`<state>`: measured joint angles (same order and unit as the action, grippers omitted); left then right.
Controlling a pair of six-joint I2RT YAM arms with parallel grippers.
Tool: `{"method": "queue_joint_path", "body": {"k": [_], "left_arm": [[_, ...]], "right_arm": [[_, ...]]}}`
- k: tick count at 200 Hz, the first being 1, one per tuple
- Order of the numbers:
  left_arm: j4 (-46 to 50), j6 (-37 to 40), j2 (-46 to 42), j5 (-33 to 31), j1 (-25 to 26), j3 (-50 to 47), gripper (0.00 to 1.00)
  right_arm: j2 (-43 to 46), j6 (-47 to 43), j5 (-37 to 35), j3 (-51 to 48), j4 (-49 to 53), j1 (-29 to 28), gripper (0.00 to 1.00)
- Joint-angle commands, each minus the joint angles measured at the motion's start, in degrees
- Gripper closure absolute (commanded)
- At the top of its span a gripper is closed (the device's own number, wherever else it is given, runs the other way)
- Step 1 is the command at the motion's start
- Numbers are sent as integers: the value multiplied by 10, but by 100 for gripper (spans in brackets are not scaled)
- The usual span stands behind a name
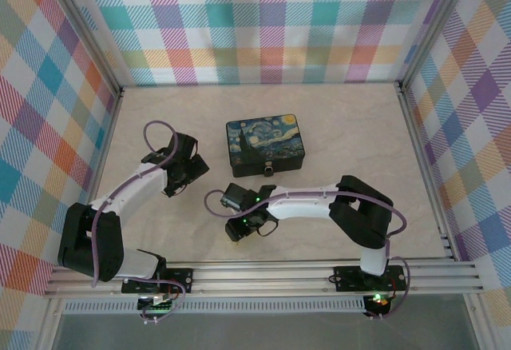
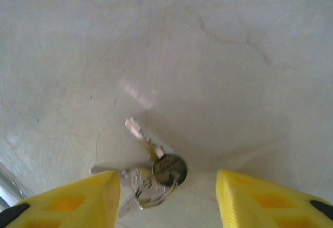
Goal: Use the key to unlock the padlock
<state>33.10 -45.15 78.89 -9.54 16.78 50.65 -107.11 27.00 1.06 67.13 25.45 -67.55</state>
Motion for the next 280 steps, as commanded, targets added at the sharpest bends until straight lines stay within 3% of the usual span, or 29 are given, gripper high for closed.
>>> {"method": "queue_joint_path", "body": {"k": [1, 57, 106, 212, 280], "left_arm": [[18, 12, -5, 4, -13, 18, 2], [13, 13, -15, 10, -21, 7, 2], [7, 16, -23, 17, -22, -6, 2], [4, 32, -29, 36, -20, -13, 3], [-64, -36, -14, 151, 92, -105, 5]], "right_arm": [[-13, 10, -31, 28, 78, -17, 52], [-45, 45, -63, 46, 102, -25, 54], [-45, 96, -80, 46, 49, -15, 53], [-83, 121, -80, 53, 42, 4, 71], [-22, 124, -57, -42, -23, 62, 79]]}}
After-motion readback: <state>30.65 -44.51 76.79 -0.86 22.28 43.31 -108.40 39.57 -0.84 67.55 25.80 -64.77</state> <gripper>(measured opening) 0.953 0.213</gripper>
